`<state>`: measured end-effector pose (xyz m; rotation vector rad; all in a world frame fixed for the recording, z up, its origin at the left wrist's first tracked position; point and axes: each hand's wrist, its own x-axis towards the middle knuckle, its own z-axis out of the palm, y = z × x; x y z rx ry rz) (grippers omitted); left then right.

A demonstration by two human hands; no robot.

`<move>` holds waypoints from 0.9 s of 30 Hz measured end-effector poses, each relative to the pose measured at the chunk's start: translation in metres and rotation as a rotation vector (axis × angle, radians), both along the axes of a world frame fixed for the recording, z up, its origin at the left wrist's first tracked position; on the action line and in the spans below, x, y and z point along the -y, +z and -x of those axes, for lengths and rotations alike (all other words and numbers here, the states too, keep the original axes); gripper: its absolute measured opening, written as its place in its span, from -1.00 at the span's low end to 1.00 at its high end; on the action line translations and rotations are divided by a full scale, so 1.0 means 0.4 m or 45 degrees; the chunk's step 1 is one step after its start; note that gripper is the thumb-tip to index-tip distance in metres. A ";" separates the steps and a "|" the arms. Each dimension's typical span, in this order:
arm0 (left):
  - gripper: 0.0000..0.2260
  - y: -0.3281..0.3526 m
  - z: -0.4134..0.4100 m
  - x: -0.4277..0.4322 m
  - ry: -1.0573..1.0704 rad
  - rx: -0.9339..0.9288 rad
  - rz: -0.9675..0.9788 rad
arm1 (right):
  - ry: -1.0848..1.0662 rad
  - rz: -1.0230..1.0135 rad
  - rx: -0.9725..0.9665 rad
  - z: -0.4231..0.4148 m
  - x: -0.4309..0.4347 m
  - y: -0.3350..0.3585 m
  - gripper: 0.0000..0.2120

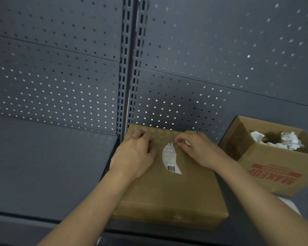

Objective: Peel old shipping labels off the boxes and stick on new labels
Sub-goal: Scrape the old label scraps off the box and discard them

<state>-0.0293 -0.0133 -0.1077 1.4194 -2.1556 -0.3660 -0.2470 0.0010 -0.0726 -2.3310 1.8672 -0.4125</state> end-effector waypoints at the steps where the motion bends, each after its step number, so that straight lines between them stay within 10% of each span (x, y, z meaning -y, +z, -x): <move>1: -0.74 0.000 0.001 0.000 -0.001 0.001 0.001 | 0.005 0.005 -0.004 -0.001 -0.001 0.000 -0.87; 27: -0.73 0.002 0.002 -0.003 0.006 0.006 -0.011 | 0.083 0.100 -0.050 -0.002 -0.011 -0.027 -0.81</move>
